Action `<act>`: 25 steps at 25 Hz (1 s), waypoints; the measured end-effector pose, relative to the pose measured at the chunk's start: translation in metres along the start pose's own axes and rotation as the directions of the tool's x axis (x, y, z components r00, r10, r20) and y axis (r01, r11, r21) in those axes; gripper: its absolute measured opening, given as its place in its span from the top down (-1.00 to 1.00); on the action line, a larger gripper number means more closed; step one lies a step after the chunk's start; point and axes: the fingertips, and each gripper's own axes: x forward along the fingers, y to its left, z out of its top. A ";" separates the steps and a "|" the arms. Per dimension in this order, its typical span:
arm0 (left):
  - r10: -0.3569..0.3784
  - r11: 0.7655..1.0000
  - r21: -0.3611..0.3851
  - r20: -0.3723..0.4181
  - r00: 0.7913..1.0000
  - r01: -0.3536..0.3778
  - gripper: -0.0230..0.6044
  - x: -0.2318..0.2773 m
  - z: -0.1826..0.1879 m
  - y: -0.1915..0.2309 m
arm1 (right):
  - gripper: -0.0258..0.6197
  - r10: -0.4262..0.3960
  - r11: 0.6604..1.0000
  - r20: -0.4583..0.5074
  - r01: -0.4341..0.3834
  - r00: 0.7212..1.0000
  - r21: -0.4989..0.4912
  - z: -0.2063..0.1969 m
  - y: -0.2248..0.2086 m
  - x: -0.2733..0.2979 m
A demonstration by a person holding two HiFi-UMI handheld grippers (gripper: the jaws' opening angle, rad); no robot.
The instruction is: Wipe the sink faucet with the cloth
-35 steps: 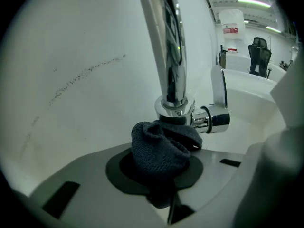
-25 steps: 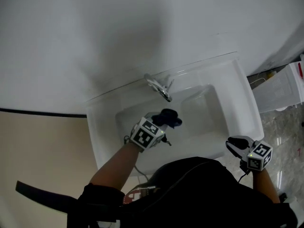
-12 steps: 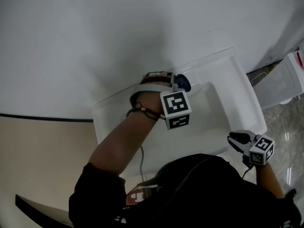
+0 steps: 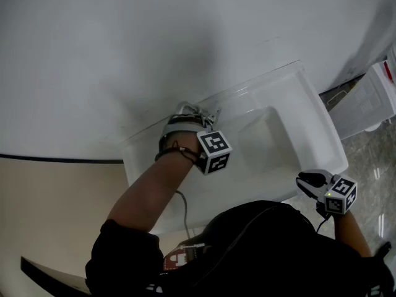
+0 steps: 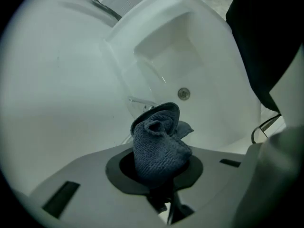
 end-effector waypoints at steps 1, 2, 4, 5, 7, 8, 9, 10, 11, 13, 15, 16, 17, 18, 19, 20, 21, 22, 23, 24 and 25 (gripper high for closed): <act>0.004 1.000 -0.019 -0.001 1.000 -0.004 0.70 0.004 -0.009 -0.002 | 0.73 0.000 1.000 0.001 0.000 1.000 0.001 0.000 0.000 0.000; 0.000 0.999 -0.052 0.007 1.000 0.000 0.70 0.008 -0.018 -0.002 | 0.72 -0.001 1.000 0.003 0.001 1.000 0.003 0.000 -0.001 0.000; -0.014 0.991 -0.130 0.040 0.999 0.019 0.70 0.015 -0.034 0.000 | 0.72 0.000 1.000 0.005 0.000 1.000 0.007 0.000 -0.002 0.000; -0.016 0.986 -0.162 0.066 0.998 0.027 0.70 0.017 -0.039 0.002 | 0.73 0.002 1.000 0.007 -0.002 1.000 0.009 0.000 -0.003 0.000; -0.017 0.973 -0.224 0.143 0.990 0.049 0.70 0.014 -0.039 0.007 | 0.73 0.008 1.000 0.014 -0.008 1.000 0.010 0.000 -0.004 0.001; -0.014 0.960 -0.272 0.195 0.981 0.068 0.70 0.009 -0.035 0.011 | 0.73 0.010 1.000 0.017 -0.010 1.000 0.011 0.000 -0.004 0.002; -0.002 0.939 -0.332 0.252 0.968 0.088 0.70 0.000 -0.032 0.016 | 0.72 0.011 1.000 0.020 -0.011 1.000 0.013 0.001 -0.004 0.002; 0.026 0.912 -0.398 0.302 0.953 0.101 0.70 -0.010 -0.031 0.025 | 0.73 0.012 1.000 0.023 -0.012 1.000 0.015 0.002 -0.004 0.002; 0.067 0.885 -0.456 0.328 0.942 0.095 0.70 -0.021 -0.034 0.037 | 0.73 0.015 1.000 0.024 -0.016 1.000 0.017 0.002 -0.004 0.003; 0.133 0.857 -0.512 0.309 0.942 0.047 0.70 -0.032 -0.044 0.063 | 0.73 0.027 0.999 0.022 -0.028 0.999 0.016 0.001 -0.007 0.005; 0.102 0.880 -0.473 0.263 0.959 0.036 0.70 -0.027 -0.041 0.078 | 0.72 0.035 0.999 0.023 -0.035 0.999 0.016 0.001 -0.009 0.007; 0.060 0.900 -0.433 0.233 0.971 0.048 0.70 -0.019 -0.035 0.080 | 0.73 0.039 0.999 0.026 -0.039 0.999 0.015 0.001 -0.008 0.008; 0.019 0.920 -0.388 0.192 0.981 0.058 0.69 -0.011 -0.028 0.081 | 0.73 0.044 0.999 0.029 -0.044 0.999 0.013 0.003 -0.007 0.009; -0.016 0.938 -0.342 0.138 0.990 0.062 0.69 -0.003 -0.023 0.081 | 0.73 0.048 0.999 0.035 -0.048 0.998 0.010 0.005 -0.007 0.010; -0.039 0.954 -0.295 0.076 0.996 0.060 0.69 0.006 -0.019 0.081 | 0.73 0.051 0.999 0.040 -0.051 0.998 0.009 0.006 -0.007 0.010; -0.052 0.968 -0.245 0.012 0.999 0.053 0.69 0.015 -0.015 0.082 | 0.73 0.051 0.999 0.046 -0.051 0.998 0.011 0.006 -0.007 0.009; -0.057 0.980 -0.193 -0.050 0.997 0.047 0.69 0.025 -0.010 0.083 | 0.73 0.047 0.999 0.051 -0.048 0.998 0.016 0.005 -0.009 0.008; -0.060 0.989 -0.141 -0.105 0.993 0.045 0.69 0.036 -0.005 0.083 | 0.73 0.040 0.999 0.056 -0.042 0.998 0.024 0.002 -0.011 0.005; -0.066 0.994 -0.097 -0.152 0.986 0.052 0.69 0.047 0.001 0.081 | 0.73 0.031 0.999 0.061 -0.033 0.998 0.035 -0.001 -0.013 0.003; -0.079 0.995 -0.067 -0.189 0.979 0.067 0.69 0.059 0.006 0.079 | 0.72 0.020 0.999 0.065 -0.023 0.998 0.046 -0.005 -0.016 0.000; -0.097 0.995 -0.056 -0.216 0.972 0.087 0.69 0.070 0.011 0.076 | 0.72 0.010 0.998 0.069 -0.014 0.998 0.058 -0.008 -0.019 -0.004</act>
